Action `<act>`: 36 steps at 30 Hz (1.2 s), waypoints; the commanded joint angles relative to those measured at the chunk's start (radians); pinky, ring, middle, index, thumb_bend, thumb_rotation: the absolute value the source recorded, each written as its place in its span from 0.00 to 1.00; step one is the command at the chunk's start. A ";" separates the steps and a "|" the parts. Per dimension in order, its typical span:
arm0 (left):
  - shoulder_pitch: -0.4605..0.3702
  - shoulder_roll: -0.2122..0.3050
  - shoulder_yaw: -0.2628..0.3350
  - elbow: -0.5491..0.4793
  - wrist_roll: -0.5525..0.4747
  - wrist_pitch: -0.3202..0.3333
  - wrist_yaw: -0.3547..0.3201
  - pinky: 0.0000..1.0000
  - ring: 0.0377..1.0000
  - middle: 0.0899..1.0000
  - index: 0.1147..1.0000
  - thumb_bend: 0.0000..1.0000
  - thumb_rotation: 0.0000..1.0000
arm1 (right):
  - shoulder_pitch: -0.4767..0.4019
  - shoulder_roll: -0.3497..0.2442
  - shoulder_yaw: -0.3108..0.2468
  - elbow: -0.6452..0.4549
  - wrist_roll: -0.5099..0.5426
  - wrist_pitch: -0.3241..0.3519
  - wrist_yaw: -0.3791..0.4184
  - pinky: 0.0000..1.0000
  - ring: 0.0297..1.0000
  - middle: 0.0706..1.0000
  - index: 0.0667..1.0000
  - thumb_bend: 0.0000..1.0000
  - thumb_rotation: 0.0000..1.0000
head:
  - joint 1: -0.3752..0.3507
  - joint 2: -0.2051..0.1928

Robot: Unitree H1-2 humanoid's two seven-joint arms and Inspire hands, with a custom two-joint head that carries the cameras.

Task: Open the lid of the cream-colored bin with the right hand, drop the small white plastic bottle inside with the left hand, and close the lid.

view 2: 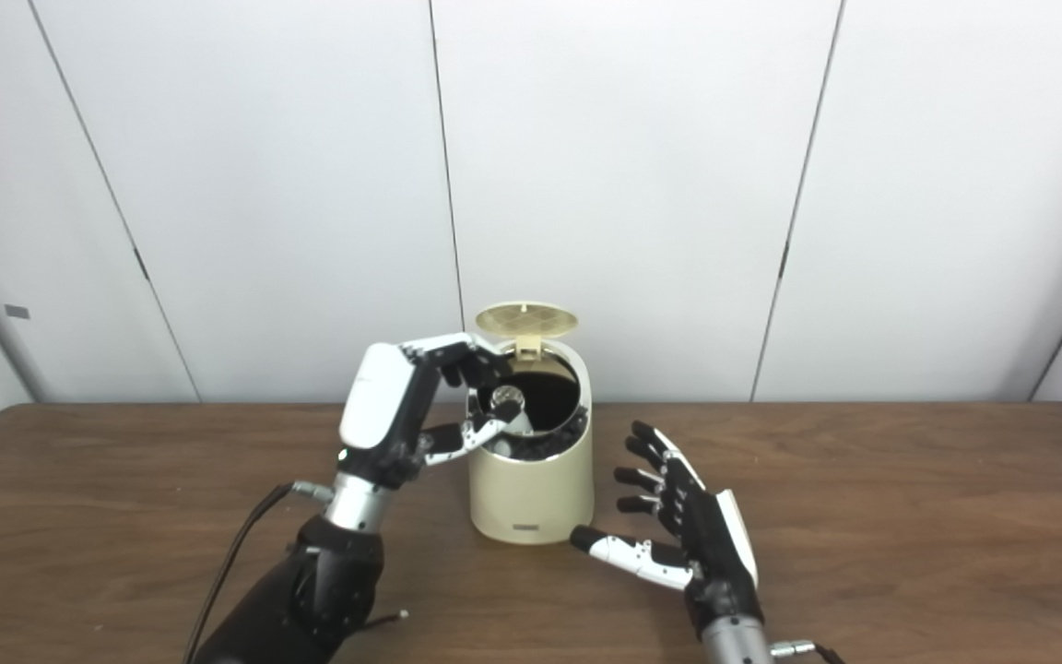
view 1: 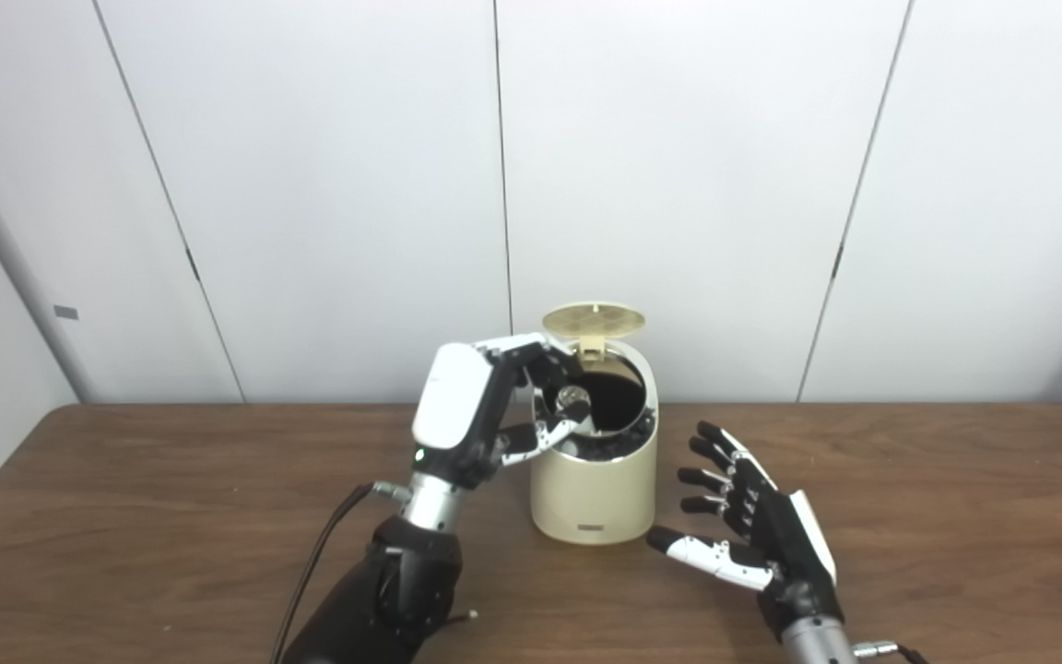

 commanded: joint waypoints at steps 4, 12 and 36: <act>-0.040 0.097 -0.085 -0.011 -0.001 -0.024 0.197 0.37 0.40 0.43 0.47 0.50 0.00 | -0.027 -0.006 -0.003 -0.018 0.007 -0.037 0.005 0.64 0.76 0.87 0.87 0.78 0.23 | 0.006 0.000; 0.052 0.137 -0.056 -0.103 -0.359 -0.023 0.000 0.49 0.54 0.58 0.44 0.51 0.04 | -0.029 -0.017 -0.004 -0.002 0.011 -0.053 0.007 0.63 0.75 0.86 0.86 0.79 0.24 | 0.016 -0.002; 0.249 0.071 0.313 -0.336 -0.742 0.419 -0.675 0.61 0.71 0.77 0.77 0.72 0.23 | -0.028 -0.045 -0.023 0.006 0.035 -0.072 0.015 0.67 0.75 0.86 0.86 0.79 0.22 | 0.024 -0.010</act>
